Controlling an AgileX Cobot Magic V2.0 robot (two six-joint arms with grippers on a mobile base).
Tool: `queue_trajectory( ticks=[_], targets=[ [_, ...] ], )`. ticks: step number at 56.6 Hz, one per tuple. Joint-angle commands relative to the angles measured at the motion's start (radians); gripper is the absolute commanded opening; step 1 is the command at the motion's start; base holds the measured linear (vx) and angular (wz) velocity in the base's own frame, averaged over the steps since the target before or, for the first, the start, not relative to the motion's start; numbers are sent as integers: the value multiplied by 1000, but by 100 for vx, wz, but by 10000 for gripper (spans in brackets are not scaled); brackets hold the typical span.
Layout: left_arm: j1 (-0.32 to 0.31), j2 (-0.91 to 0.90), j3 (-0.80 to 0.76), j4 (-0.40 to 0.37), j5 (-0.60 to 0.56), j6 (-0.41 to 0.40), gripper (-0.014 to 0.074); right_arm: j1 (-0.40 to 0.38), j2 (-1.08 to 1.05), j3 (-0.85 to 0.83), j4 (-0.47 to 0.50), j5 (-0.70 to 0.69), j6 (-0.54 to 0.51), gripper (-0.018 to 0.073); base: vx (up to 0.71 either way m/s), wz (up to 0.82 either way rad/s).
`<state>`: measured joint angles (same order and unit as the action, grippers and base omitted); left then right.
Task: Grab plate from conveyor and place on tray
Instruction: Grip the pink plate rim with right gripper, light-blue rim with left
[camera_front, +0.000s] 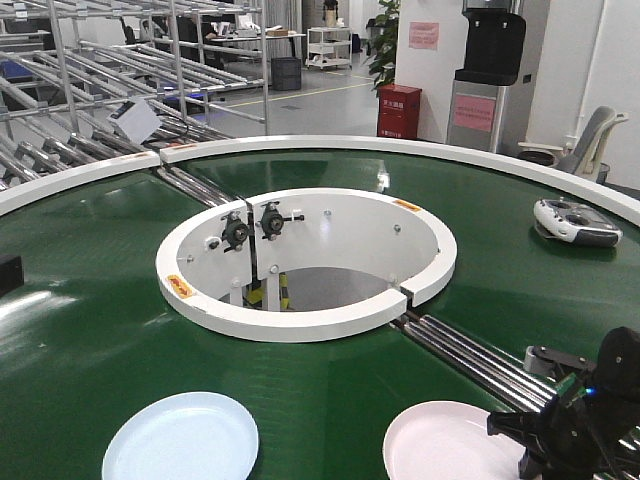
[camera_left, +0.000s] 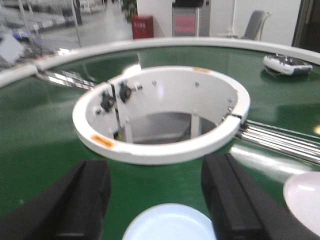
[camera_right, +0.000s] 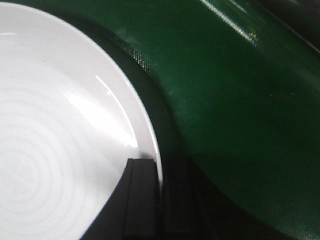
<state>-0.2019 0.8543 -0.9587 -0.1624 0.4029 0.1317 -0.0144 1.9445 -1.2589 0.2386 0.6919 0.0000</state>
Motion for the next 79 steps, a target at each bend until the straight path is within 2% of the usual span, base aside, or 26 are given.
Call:
queue_trajectory(
  ticks=[1,7,17,20,23,35,54,63,69,79],
  targets=[
    [4,51,-82,10,-4,-50,524,-5,-44,-22,0,21,-20,-13,0,0],
    [16,162,-160,98,57,-132,524,-5,-44,-22,0,35,-28,-13,0,0],
    [51,393,-250,346,74,-308,524,-5,-44,-22,0,51,-54,-13,0,0],
    [59,458,-268,370,89,-349,524,-5,-44,-22,0,55,-57,-13,0,0],
    [66,534,-286,367,107,-370,524,-5,-44,-22,0,57,-59,-13,0,0],
    [66,790,-335,365,156,-370,524,-5,-44,-22,1,65,-68,-13,0,0],
    [66,979,-428,350,246,-367,524,-5,-44,-22,3,64,-68,-13,0,0],
    [66,1004,-434,293,232,-298,524,-5,-44,-22,4,64,-68,-13,0,0],
    [66,1024,-435,219,232,-238,524,-5,-44,-22,4,67,-68,-13,0,0],
    [66,1057,-435,175,227,-210,524,-5,-44,-22,4,73,-72,-13,0,0]
  ],
)
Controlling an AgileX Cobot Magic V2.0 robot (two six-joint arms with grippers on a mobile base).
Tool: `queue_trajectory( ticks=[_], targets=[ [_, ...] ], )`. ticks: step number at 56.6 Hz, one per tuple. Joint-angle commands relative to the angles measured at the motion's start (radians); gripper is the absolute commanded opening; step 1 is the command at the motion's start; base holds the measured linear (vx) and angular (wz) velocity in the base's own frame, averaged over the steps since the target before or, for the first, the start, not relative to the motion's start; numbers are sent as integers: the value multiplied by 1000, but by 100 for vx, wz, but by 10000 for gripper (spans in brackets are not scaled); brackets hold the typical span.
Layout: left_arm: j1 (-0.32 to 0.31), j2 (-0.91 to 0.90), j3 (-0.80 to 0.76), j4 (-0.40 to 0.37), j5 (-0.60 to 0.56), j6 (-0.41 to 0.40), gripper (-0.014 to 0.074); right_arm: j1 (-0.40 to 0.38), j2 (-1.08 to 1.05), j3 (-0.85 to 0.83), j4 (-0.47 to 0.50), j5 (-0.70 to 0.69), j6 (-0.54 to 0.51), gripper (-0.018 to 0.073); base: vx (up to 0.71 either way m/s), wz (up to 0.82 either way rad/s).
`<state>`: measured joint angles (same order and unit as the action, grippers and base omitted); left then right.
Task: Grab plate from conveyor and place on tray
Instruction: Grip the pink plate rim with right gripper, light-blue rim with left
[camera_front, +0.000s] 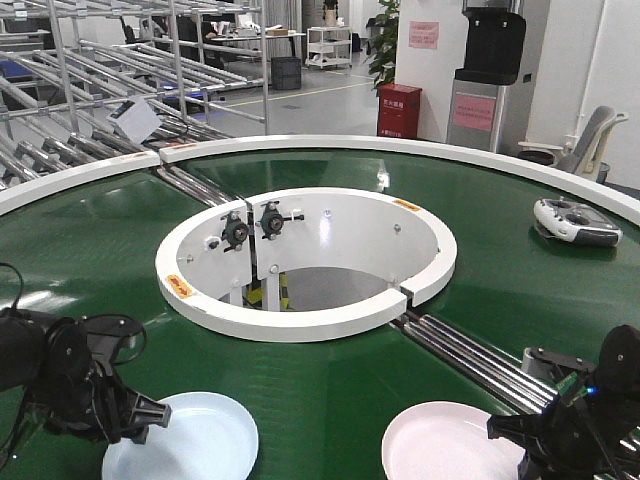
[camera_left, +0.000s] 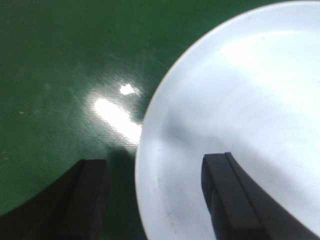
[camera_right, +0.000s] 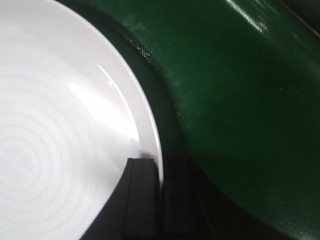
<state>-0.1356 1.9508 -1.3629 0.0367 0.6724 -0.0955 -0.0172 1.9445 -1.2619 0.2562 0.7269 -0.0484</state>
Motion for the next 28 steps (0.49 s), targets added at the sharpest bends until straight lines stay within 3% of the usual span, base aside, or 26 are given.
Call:
queue_trajectory(
  ticks=[1,17,24,28],
  targets=[
    [-1,-34,-31,-25,-42,17,524,-2,-44,-19,-13,38,-25,-13,0,0],
    [-1,3,-31,-27,-52,17,470,-2,-44,-19,-14,50,-26,-13,0,0],
    [-1,18,-31,-55,-42,22,325,-2,-44,-19,-14,50,-26,-13,0,0],
    [-1,21,-31,-106,-33,49,185,-2,-44,-19,-14,50,-26,-13,0,0]
  ],
)
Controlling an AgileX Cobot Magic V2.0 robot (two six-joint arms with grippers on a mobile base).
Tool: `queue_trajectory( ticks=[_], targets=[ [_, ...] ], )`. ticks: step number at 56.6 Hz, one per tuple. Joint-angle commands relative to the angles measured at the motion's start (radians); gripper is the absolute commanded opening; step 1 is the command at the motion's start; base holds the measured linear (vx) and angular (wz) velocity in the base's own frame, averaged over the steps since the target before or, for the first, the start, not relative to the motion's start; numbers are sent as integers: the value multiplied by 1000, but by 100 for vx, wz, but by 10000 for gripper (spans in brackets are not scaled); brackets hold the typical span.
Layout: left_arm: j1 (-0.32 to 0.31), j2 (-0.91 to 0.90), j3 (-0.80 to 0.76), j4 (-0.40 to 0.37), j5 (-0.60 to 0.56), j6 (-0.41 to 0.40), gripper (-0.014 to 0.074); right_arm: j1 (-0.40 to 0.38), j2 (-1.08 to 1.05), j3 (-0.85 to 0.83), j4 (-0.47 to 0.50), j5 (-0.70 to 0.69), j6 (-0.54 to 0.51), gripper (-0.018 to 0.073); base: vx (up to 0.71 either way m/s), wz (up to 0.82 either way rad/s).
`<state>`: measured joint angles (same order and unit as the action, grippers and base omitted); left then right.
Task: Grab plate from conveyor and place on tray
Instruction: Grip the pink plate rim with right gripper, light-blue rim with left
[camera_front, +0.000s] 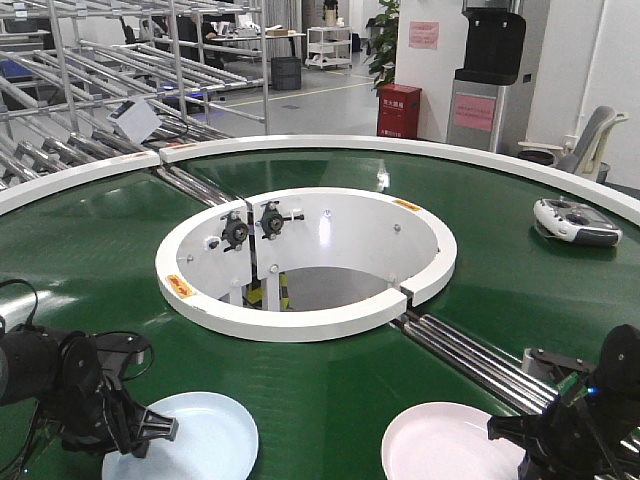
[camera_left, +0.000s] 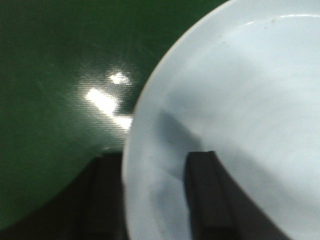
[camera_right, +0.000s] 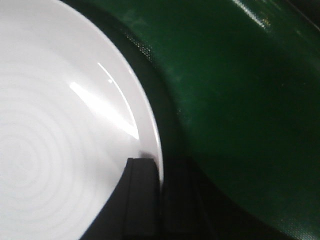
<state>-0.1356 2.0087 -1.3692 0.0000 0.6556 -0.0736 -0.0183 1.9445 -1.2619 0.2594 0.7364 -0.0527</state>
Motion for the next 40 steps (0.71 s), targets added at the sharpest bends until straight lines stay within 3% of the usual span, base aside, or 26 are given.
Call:
queue_trajectory(
  ticks=[1,5,21,36,40],
  targets=[
    [-1,-37,-24,-81,-14,35,134,-1,-44,-19,-17,41,-22,-13,0,0],
    [-1,-36,-24,-139,-13,74,-11,-1,-44,-19,-17,42,-22,-13,0,0],
    [-1,-53,-24,-298,8,181,-7,-1,-44,-19,-19,41,-22,-13,0,0],
    [-2,-180,-24,-312,-6,206,-6,-1,-122,-19,-17,30,-22,-13,0,0],
    [-2,-339,-24,-313,-21,204,-6,-1,-279,-19,7,17,-25,-13,0,0]
  ],
)
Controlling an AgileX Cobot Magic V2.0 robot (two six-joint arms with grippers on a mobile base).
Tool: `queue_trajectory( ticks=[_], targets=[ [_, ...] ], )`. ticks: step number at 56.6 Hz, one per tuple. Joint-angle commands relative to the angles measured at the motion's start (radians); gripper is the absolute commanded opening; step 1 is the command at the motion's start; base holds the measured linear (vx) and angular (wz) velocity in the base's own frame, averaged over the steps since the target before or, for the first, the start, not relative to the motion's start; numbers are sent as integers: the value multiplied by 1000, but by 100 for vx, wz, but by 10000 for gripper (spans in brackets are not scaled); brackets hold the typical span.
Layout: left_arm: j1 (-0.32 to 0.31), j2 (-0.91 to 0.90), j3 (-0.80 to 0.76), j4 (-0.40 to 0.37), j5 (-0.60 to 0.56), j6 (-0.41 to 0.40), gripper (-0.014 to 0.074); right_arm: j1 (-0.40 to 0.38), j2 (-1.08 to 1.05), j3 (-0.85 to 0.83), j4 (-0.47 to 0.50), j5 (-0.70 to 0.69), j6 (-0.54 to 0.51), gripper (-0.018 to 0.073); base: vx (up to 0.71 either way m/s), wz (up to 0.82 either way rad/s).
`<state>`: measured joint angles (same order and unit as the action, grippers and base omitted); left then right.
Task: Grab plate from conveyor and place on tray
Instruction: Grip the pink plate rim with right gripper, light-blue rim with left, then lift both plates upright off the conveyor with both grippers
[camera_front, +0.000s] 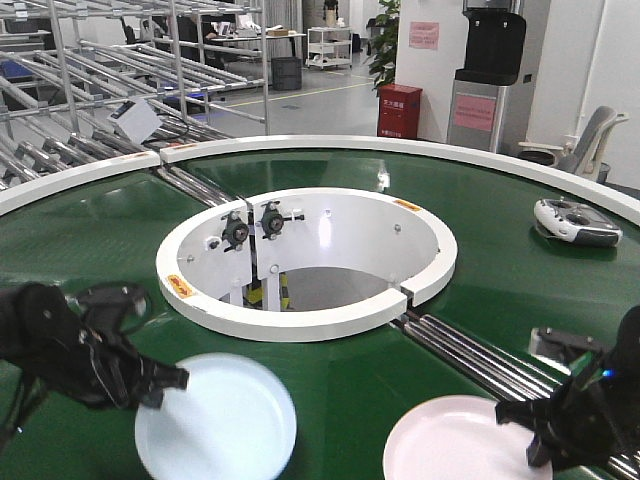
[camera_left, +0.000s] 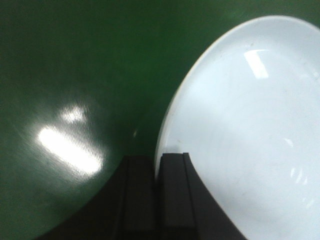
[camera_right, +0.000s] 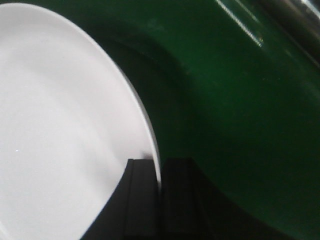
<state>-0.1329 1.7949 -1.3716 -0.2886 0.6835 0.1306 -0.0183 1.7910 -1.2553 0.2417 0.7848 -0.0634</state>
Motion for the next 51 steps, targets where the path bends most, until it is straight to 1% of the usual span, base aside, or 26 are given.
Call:
queue_trajectory(
  ticks=[1,13,21,28,36,43,51],
  targets=[
    [-4,-138,-22,-25,-48,0,-6,-1,-138,-25,29,-31,-16,-13,0,0],
    [-4,-309,-19,-25,-31,-1,-6,-1,-320,-25,83,-30,-35,-13,0,0],
    [-4,-409,-19,-41,30,-4,-6,-1,-433,-25,88,-6,-34,-13,0,0],
    [-4,-485,-19,-41,61,-9,-6,-1,-534,-25,117,15,-34,-13,0,0],
    [-4,-565,-19,-41,69,-38,-6,-1,-614,-25,131,28,-33,-13,0,0],
    [-4,-617,-18,-41,88,-39,-6,-1,-657,-25,131,44,-30,-13,0,0],
    [-4,-694,40,-41,63,-50,-6,-1,-730,19,143,12,-22,-13,0,0]
  ],
)
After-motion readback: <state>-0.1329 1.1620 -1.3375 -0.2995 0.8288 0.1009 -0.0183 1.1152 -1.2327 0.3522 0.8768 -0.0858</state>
